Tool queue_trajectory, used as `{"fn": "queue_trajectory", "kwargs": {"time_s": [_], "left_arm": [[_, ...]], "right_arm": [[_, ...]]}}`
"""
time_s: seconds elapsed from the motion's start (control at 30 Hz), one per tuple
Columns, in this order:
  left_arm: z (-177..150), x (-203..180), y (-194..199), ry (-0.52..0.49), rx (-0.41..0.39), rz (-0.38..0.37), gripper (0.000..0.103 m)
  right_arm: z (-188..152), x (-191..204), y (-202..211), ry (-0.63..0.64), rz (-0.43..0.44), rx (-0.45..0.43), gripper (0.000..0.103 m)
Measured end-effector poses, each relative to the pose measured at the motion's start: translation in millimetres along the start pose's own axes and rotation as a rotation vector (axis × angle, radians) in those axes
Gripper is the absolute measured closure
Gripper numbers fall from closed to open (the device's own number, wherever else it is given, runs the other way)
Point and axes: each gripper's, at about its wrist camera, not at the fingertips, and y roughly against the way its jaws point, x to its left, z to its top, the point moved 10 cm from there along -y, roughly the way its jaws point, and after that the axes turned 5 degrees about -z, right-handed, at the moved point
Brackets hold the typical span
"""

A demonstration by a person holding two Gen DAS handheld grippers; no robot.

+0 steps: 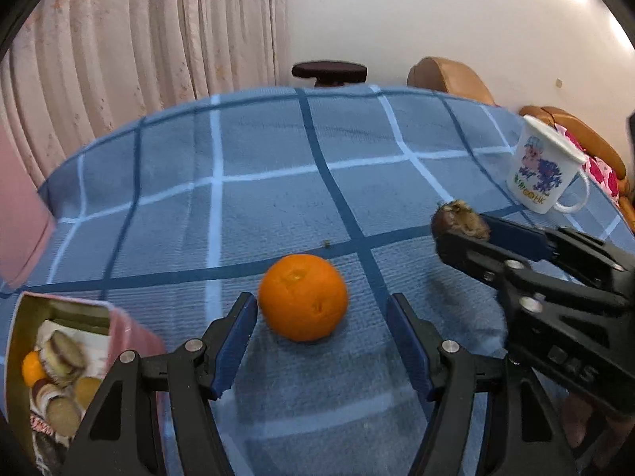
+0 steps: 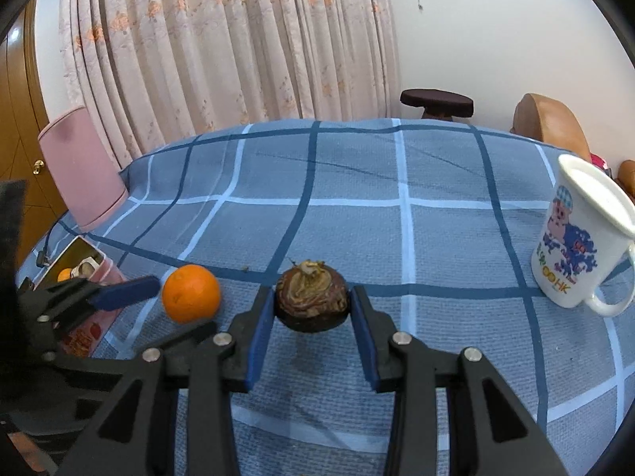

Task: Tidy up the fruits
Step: 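Grasp the last orange with left tool while right tool grasps the dark brown fruit, then carry the orange in left tool over the tin while right tool carries the brown fruit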

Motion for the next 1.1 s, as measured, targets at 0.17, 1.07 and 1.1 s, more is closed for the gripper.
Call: {"fn": "queue_trajectory", "kwargs": {"time_s": [0.17, 1.07, 1.1], "left_arm": [[4, 6, -5, 0.000, -0.005, 0.025, 0.053], [10, 2, 23, -0.016, -0.137, 0.041, 0.054], [10, 2, 24, -0.017, -0.145, 0.042, 0.054]], "right_arm": [[-1, 2, -1, 0.004, 0.011, 0.006, 0.061], [8, 10, 24, 0.048, 0.015, -0.120, 0.061], [8, 10, 25, 0.049, 0.016, -0.126, 0.061]]}}
